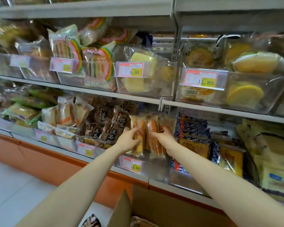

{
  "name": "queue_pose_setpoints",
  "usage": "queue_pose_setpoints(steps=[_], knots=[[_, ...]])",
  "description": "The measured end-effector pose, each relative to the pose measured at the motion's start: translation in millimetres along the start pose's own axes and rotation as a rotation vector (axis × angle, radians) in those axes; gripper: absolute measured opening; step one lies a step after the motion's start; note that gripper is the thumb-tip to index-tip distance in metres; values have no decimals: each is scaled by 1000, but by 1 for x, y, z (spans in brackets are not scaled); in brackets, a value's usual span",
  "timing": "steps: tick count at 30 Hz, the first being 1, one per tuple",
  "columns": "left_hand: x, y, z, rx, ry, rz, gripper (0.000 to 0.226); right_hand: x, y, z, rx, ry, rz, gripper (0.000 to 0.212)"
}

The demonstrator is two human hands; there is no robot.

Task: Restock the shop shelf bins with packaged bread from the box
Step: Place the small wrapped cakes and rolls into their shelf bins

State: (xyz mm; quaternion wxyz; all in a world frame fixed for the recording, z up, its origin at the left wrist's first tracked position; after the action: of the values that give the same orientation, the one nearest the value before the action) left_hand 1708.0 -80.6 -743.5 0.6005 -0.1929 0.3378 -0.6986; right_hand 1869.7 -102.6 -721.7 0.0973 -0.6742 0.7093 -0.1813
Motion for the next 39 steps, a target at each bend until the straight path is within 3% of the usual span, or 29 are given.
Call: queue_pose_setpoints(steps=[11,18,20,23,24,29,32,36,39], knots=[[-6,32,-32,-165,-164,-269,45,-43,40,44,97,99,57,61],[-5,34,-33,-307,-139,-251,39,-53,42,63,234,157,148,46],[-8,34,-31,-348,-131,-233,38,-66,51,75,264,182,119,53],[-13,33,-27,-373,-125,-209,43,-128,68,128,223,250,120,92],[-14,32,-26,-366,-118,-202,44,-143,72,140,191,259,126,94],[-13,30,-25,-317,-103,-202,46,-92,62,83,111,245,109,50],[-10,30,-22,-342,-132,-225,45,-65,56,69,113,211,95,49],[-2,33,-23,-378,-182,-215,45,-33,46,58,169,137,46,12],[0,33,-26,-326,-163,-184,45,-25,46,58,230,102,-49,12]])
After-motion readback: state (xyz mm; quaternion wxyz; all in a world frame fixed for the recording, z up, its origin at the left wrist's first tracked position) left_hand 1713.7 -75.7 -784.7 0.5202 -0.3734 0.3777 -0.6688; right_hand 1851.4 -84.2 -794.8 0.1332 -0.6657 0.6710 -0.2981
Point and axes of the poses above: each hand's wrist, its own x-axis away from the middle knuckle, its own y-axis out of the palm, z = x × y, the point moved 2 cm from there along -x, towards the middle knuckle, and after that the axes turned 6 degrees about x, right-handed, at the moved point
